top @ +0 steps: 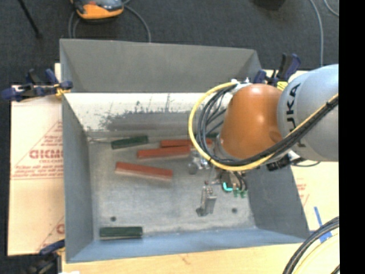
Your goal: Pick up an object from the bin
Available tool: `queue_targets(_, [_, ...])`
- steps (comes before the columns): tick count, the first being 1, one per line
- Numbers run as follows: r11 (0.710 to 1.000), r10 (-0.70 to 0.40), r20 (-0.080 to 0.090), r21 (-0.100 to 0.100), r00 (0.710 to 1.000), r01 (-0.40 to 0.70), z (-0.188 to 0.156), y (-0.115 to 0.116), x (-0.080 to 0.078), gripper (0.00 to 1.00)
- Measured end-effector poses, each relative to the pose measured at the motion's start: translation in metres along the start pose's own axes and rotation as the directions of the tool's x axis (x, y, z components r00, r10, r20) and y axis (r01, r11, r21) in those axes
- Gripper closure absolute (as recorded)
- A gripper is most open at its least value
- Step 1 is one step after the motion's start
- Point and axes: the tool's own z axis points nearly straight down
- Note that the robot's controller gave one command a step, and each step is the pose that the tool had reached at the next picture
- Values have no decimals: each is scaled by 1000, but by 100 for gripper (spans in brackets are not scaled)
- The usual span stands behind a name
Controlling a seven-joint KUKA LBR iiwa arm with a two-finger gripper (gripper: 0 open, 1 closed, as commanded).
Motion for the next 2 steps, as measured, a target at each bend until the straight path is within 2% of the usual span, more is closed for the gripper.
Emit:
queue_targets(1, [1000, 0, 7, 0, 1000, 0, -3, 0, -2, 0])
queue_targets(2, [999, 39, 17, -2, 999, -39, 61, 31, -60, 0])
